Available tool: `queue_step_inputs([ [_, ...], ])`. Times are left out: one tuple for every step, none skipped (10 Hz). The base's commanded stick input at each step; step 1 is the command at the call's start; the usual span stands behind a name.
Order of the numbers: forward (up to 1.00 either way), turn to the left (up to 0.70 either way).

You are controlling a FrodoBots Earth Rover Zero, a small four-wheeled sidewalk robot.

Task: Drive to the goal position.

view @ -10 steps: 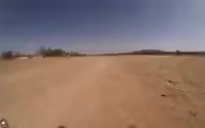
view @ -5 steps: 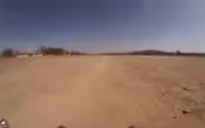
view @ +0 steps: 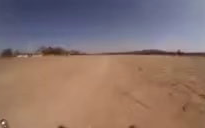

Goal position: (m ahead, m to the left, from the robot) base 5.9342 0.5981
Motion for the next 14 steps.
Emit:
queue_step_inputs([
  [1.0, 0.0],
  [1.0, 0.0],
  [1.0, 0.0],
  [1.0, 0.0],
  [1.0, 0.0],
  [1.0, 0.0],
  [1.0, 0.0],
  [1.0, 0.0],
  [1.0, 0.0],
  [1.0, 0.0],
  [1.0, 0.0],
  [1.0, 0.0],
  [1.0, 0.0],
  [1.0, 0.0],
])
